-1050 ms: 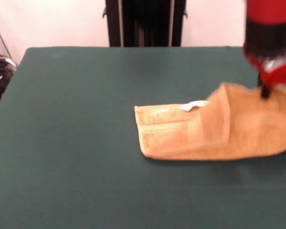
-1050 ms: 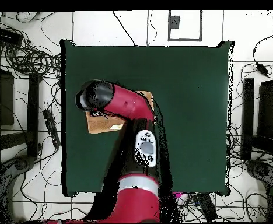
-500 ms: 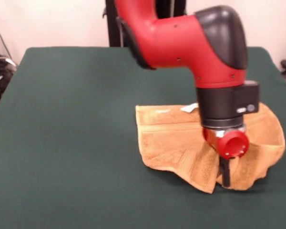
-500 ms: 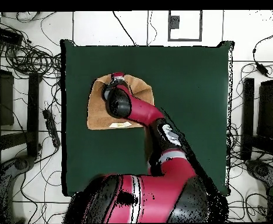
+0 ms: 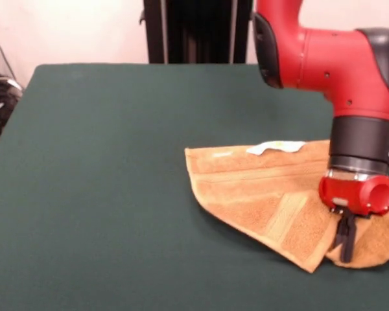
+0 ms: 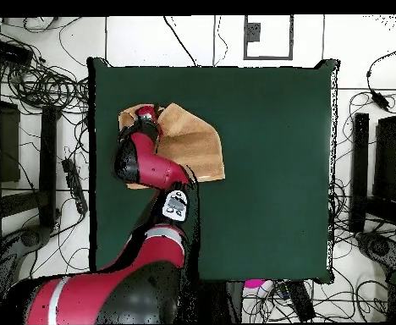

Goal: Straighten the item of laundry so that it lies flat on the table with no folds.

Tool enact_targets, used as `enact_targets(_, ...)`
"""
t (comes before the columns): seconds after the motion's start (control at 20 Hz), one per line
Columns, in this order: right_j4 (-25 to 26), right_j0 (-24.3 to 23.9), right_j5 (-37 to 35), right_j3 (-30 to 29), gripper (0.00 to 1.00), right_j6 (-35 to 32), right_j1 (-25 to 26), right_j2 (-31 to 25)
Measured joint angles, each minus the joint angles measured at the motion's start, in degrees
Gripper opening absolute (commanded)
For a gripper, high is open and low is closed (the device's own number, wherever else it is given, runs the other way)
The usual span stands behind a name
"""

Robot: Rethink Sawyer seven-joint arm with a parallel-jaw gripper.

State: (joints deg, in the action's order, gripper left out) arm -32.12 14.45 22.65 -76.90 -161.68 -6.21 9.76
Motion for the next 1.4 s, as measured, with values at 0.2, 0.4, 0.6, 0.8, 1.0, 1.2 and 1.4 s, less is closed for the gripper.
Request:
enact_targets(0.2, -16.71, 6.74, 5.41, 0.12, 0.00, 0.05, 4.22, 7.05)
enact_targets(0.4, -22.94, 9.63, 7.35, 1.01, 0.00, 0.05, 7.08, 10.23)
enact_targets(0.6, -17.46, 8.22, 1.00, 3.35, 0.00, 0.05, 7.93, 12.79)
enact_targets(0.8, -10.05, 6.10, -12.90, 5.69, 0.00, 0.04, 5.94, 15.48)
enact_targets(1.0, -1.78, 2.08, -34.85, 9.90, 1.00, 0.05, 2.96, 17.30)
enact_targets(1.2, 2.52, -0.52, -47.94, 12.21, 1.00, 0.05, 1.59, 17.97)
enact_targets(1.4, 5.55, -1.64, -55.45, 13.22, 1.00, 0.05, 1.13, 19.42)
